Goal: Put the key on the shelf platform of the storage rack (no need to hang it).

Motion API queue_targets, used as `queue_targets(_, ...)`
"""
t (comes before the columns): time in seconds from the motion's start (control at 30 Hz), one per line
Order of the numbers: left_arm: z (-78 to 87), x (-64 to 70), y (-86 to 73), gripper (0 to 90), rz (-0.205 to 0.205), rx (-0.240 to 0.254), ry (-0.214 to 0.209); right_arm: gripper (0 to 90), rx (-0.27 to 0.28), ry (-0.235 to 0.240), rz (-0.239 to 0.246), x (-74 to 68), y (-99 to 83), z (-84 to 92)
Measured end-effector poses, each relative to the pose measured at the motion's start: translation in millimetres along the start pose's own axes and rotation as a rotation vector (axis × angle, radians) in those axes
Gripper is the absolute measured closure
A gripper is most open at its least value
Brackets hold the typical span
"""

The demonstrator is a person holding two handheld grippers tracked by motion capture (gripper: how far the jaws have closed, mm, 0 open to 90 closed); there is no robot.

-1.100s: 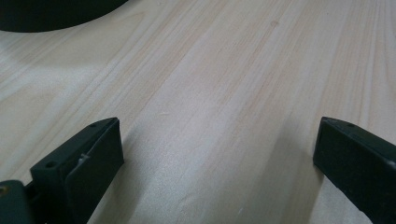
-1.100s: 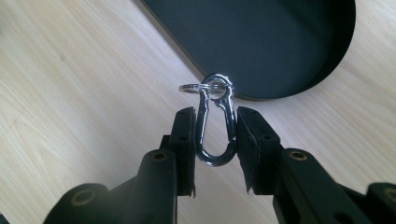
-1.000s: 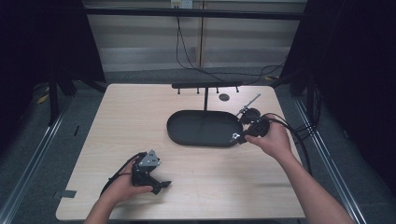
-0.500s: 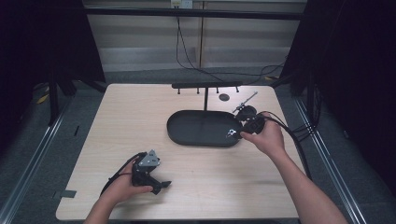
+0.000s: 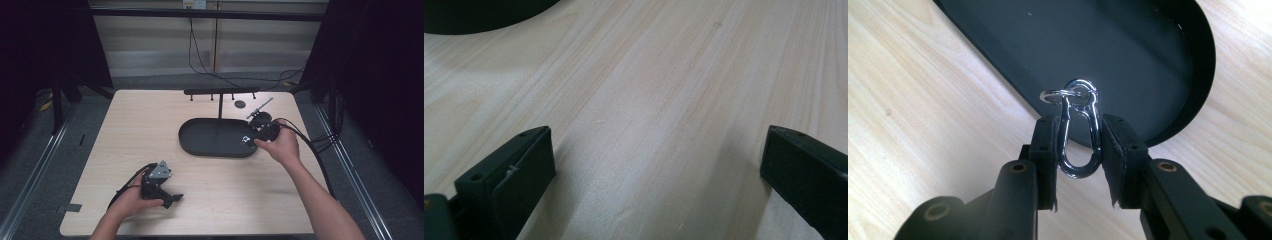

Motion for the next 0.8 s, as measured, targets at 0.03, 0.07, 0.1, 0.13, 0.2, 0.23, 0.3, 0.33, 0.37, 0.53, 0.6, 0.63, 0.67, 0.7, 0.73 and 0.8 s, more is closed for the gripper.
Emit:
queue_targets(0.03, 0.0, 0.0, 0.0, 0.7, 0.0, 0.0, 0.0, 69.0, 0.0, -0.002, -0.001, 0.2, 0.3, -0.9)
queue_targets(0.07, -0.1, 0.1, 0.1, 0.7, 0.0, 0.001, 0.0, 68.9, -0.001, -0.002, -0.001, 0.5, 0.6, -1.7)
queue_targets(0.1, -0.1, 0.1, 0.1, 0.6, -0.001, 0.001, -0.001, 68.9, 0.008, -0.007, -0.01, 0.6, 2.1, -3.7)
queue_targets(0.13, -0.1, 0.1, 0.1, 0.6, -0.001, 0.0, -0.001, 68.9, 0.009, -0.005, -0.004, 1.2, 2.4, -4.8)
queue_targets(0.2, -0.1, 0.1, 0.1, 0.6, -0.001, 0.0, -0.001, 68.9, 0.009, -0.003, -0.007, 1.1, 2.9, -5.7)
queue_targets(0.23, -0.1, 0.0, 0.0, 0.6, -0.001, 0.0, -0.001, 68.9, 0.015, -0.001, -0.01, 1.0, 4.0, -7.9)
queue_targets(0.3, -0.2, 0.1, 0.1, 0.6, 0.0, 0.001, -0.001, 68.9, 0.018, -0.004, -0.013, 0.7, 5.0, -9.9)
queue_targets(0.33, 0.0, 0.1, 0.0, 0.6, 0.0, 0.0, -0.001, 68.9, 0.021, -0.004, -0.015, 0.5, 5.5, -11.2)
queue_targets(0.37, 0.0, 0.0, 0.0, 0.6, 0.0, -0.001, 0.0, 68.9, 0.022, -0.005, -0.014, 0.6, 5.9, -12.2)
queue_targets(0.53, -0.1, 0.1, 0.0, 0.6, 0.0, 0.0, 0.0, 68.9, 0.033, -0.003, -0.025, 1.0, 8.4, -15.9)
queue_targets(0.6, -0.1, 0.1, 0.0, 0.5, 0.0, 0.0, -0.001, 68.9, 0.032, -0.003, -0.02, 1.7, 8.6, -16.8)
queue_targets(0.63, -0.1, 0.1, 0.0, 0.5, 0.0, 0.0, -0.001, 68.9, 0.041, -0.01, -0.027, 2.2, 9.6, -18.5)
queue_targets(0.67, -0.1, 0.2, 0.0, 0.5, 0.0, 0.001, -0.003, 68.9, 0.042, -0.009, -0.031, 2.0, 10.0, -19.2)
queue_targets(0.7, -0.1, 0.2, 0.0, 0.5, 0.0, 0.001, -0.003, 68.9, 0.043, -0.01, -0.03, 2.1, 10.3, -20.1)
queue_targets(0.73, -0.1, 0.1, 0.0, 0.5, 0.0, 0.0, -0.001, 68.9, 0.045, -0.014, -0.034, 2.0, 10.7, -21.1)
queue_targets(0.8, -0.3, 0.2, 0.1, 0.5, 0.001, 0.002, -0.002, 68.9, 0.042, -0.01, -0.031, 1.7, 10.9, -23.4)
Point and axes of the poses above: each handheld gripper's, and its own axes: z roughly backward along the jaws, y roughly out of its top, x roughly to its right, the point moved 9 cm from there along -z, roughly forward along the jaws, and after that the axes turned 7 degrees about x, right-handed, at the moved point
